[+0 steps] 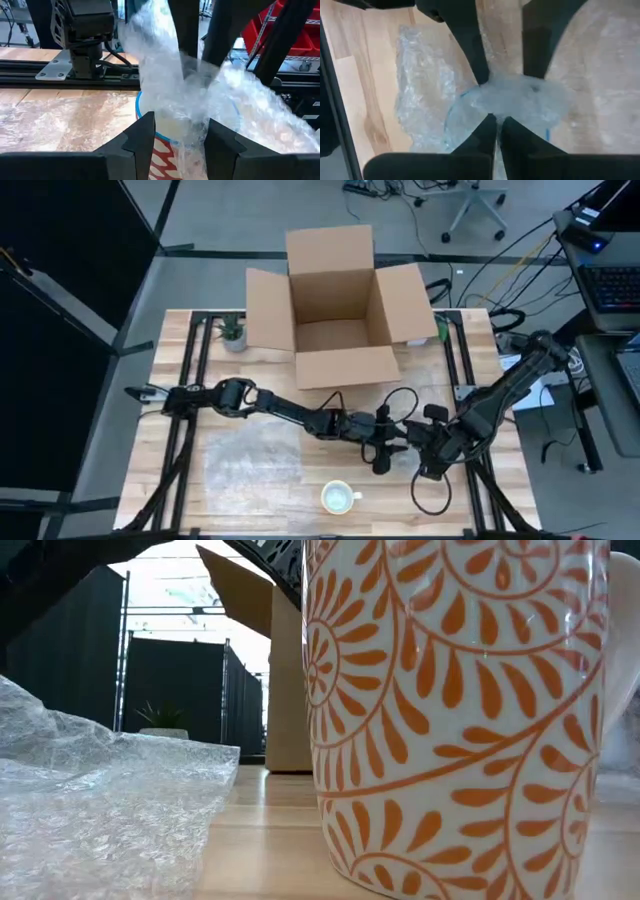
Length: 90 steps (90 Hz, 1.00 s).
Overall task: Wrap mug
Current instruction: Wrap the red mug with bubble wrap
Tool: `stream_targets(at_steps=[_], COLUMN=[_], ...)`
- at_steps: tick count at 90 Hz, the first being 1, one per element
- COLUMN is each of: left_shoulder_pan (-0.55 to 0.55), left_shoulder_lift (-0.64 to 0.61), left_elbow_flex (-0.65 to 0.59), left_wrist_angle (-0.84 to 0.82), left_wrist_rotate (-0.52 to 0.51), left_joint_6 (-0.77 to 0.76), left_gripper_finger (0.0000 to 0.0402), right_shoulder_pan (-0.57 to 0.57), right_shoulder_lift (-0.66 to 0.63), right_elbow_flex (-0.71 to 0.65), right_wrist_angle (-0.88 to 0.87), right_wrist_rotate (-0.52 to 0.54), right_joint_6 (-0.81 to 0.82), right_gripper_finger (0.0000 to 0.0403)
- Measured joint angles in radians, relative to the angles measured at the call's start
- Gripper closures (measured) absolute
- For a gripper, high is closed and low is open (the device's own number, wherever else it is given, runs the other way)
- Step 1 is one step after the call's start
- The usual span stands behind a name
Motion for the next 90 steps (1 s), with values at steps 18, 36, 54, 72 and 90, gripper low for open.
stream_targets(at_steps=[18,36,54,72,90], left_shoulder_pan=[0.0,0.0,0.0,0.0,0.0], left_shoulder_lift=[0.0,0.0,0.001,0.002,0.002], left_elbow_flex=[-0.001,-0.001,-0.001,-0.002,-0.002], left_wrist_angle=[-0.001,-0.001,0.007,0.016,0.015], left_wrist_rotate=[0.0,0.0,-0.001,-0.001,-0.001], left_joint_6=[-0.001,-0.002,-0.004,-0.007,-0.007], left_gripper_finger=[0.0275,0.0275,0.0275,0.0275,0.0275], right_shoulder_pan=[0.008,0.027,0.026,0.019,0.019], right_shoulder_lift=[-0.001,0.004,-0.001,-0.004,-0.011], right_elbow_flex=[0.01,-0.19,-0.337,-0.299,-0.168], right_wrist_angle=[0.029,0.169,0.377,0.351,0.171], right_wrist_rotate=[0.034,0.03,-0.005,-0.032,-0.043], right_joint_6=[0.01,0.089,0.158,0.167,0.161], right_gripper_finger=[0.0402,0.0402,0.0402,0.0371,0.0287])
